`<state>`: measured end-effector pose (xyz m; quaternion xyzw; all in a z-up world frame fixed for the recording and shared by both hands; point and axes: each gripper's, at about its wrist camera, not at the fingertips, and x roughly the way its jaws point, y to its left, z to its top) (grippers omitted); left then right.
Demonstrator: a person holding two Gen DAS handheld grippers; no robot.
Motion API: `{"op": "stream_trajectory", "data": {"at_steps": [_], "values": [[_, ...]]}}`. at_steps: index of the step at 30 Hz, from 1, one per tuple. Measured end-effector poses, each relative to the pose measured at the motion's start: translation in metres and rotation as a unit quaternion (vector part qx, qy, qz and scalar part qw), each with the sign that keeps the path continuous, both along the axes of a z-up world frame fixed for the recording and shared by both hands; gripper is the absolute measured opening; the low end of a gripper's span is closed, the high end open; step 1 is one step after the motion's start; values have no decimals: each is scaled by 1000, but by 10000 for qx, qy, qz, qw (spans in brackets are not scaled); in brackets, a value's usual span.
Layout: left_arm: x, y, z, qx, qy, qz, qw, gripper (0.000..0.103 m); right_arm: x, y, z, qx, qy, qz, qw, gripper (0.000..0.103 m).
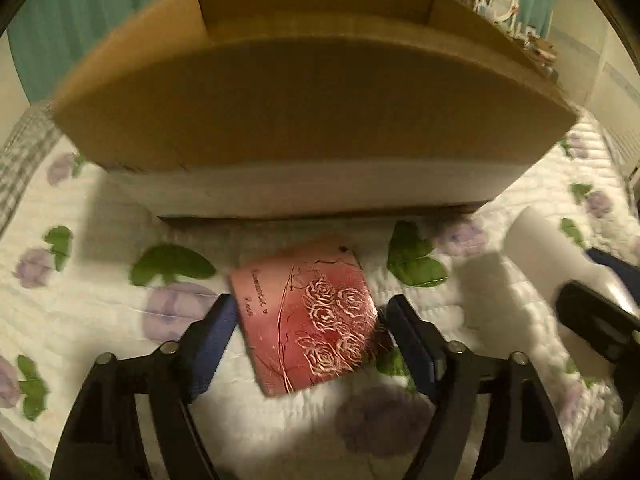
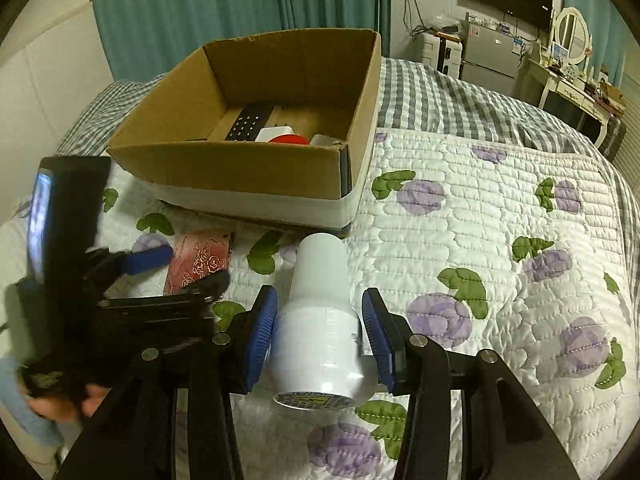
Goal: Organize rigid objects
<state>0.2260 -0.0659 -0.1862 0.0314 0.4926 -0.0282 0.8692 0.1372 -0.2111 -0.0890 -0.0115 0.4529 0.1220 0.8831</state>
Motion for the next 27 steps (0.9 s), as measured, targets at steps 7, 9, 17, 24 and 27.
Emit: {"op": "stream_trajectory", "data": {"at_steps": [7,9,17,24,27], "values": [[-3,3,2,-69,-165,-42,9998,80,3,2,-9,-121,133,-16,9998,44],[-7,8,7,-128,-196,-62,9997,79,3,2,-8,-145,86,-20,9999,44],[-55,34,46,-461,-463,-135,9978,77,-17,7,20,-254,-304,-32,9992,44],[-91,41,91,-617,-901,-204,9938,76,-46,10,54,-253,-632,-22,9977,44],[-91,33,115,-646,-1134,-254,9911,75,-54,11,74,-275,-839,-4,9961,44]]}}
